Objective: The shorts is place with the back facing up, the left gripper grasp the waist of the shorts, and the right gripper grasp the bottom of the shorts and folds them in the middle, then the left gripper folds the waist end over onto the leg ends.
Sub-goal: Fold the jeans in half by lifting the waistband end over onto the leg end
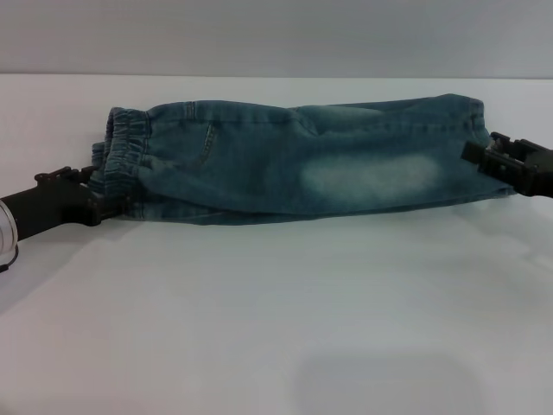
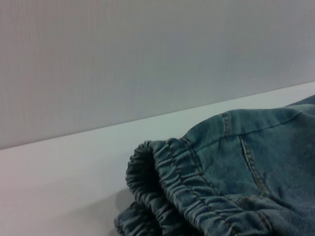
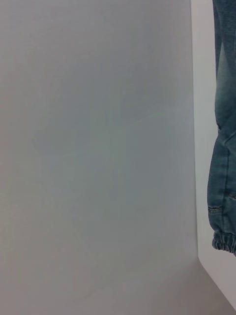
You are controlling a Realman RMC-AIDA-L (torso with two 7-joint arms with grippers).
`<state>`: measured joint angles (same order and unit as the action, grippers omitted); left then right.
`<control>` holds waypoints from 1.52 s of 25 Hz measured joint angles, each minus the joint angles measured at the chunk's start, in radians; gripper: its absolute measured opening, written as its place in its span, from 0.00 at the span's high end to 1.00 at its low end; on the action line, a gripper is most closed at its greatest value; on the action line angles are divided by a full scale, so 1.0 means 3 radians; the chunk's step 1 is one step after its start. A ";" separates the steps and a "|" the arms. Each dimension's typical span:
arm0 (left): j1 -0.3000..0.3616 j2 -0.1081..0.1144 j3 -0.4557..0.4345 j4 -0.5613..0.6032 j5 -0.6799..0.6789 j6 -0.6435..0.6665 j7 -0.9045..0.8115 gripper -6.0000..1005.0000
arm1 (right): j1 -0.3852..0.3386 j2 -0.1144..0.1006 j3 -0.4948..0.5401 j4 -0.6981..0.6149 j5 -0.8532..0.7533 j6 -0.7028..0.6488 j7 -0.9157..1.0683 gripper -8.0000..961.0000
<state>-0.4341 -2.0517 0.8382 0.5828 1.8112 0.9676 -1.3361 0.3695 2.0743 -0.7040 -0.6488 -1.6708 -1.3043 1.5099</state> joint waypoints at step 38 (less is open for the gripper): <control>0.0013 -0.0032 0.0109 0.0043 -0.0105 -0.0090 0.0081 0.73 | -0.0003 -0.0002 0.0046 0.0000 0.0037 0.0011 -0.0007 0.34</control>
<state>-0.4303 -2.0614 0.8707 0.5956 1.7796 0.9405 -1.3116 0.3688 2.0738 -0.6903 -0.6488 -1.6597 -1.3011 1.5078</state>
